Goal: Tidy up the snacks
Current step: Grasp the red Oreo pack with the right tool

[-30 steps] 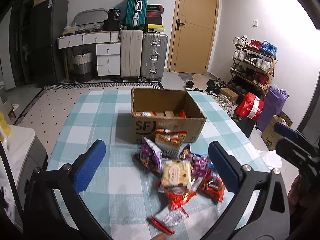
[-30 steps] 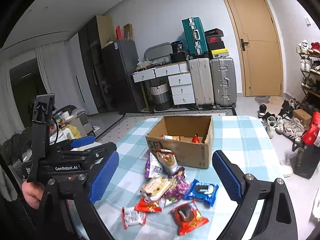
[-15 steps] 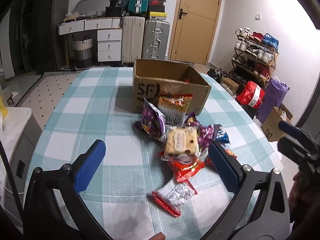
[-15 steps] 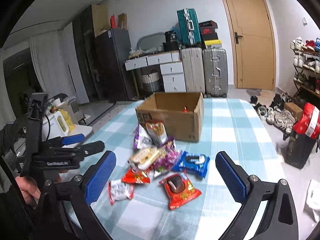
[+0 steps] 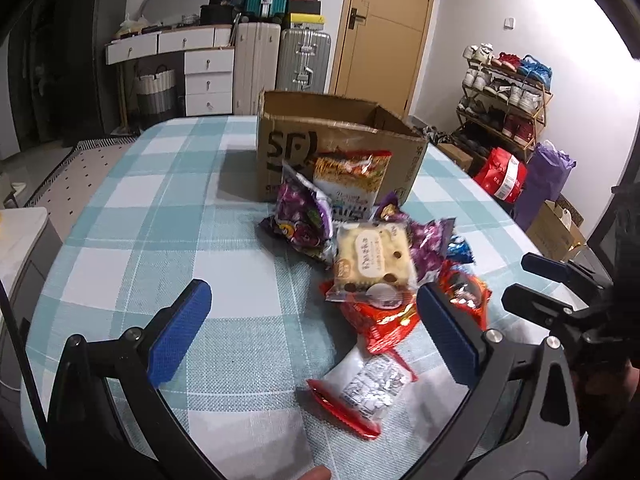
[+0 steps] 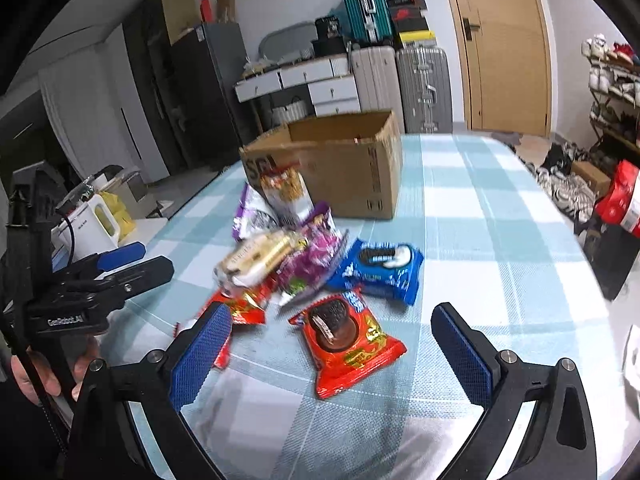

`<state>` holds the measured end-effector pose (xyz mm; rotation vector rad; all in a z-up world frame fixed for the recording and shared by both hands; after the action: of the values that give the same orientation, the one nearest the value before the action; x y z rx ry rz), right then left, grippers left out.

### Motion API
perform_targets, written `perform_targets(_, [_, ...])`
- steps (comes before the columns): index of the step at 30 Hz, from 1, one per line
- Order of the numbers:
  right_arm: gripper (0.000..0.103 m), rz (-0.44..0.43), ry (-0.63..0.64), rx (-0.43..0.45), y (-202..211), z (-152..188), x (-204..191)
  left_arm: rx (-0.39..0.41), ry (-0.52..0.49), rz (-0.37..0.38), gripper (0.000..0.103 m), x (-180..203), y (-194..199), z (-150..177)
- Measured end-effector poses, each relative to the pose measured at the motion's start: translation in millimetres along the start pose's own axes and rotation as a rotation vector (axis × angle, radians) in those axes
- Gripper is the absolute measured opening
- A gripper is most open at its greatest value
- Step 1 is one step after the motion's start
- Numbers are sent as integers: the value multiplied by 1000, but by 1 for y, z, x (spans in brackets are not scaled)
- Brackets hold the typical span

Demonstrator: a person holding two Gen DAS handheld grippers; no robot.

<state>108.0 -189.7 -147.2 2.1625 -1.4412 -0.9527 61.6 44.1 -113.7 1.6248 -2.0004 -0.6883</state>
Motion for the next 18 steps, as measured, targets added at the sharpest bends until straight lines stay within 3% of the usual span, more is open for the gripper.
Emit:
perform_targets(6, [102,40,7,-61,-28,3,6,-56,69,24,102,-14,-29,8])
perform_targets(15, [101,71,18,-152,-60,2,10,-105,80,50,102,-22,-46,18])
perform_targets(17, [97,73,21,-162,-64,2,10,-102,85,49,102,-24,-47,18])
perform_targets(18, [85,73,22,-181,-69,2,10,-103,91,50,102,-26,-48,18])
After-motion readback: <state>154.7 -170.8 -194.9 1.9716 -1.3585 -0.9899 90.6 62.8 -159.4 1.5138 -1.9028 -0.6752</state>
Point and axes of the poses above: each gripper's, at about its wrist camera, not at the fingertips, and y roughly against the way its jaws point, x to its right, z to its underside, the point moved 1 cm from there along -y, roughly the way its jaws point, and after that the axes turned 7 degrees about -y, right-handed, at the moved point
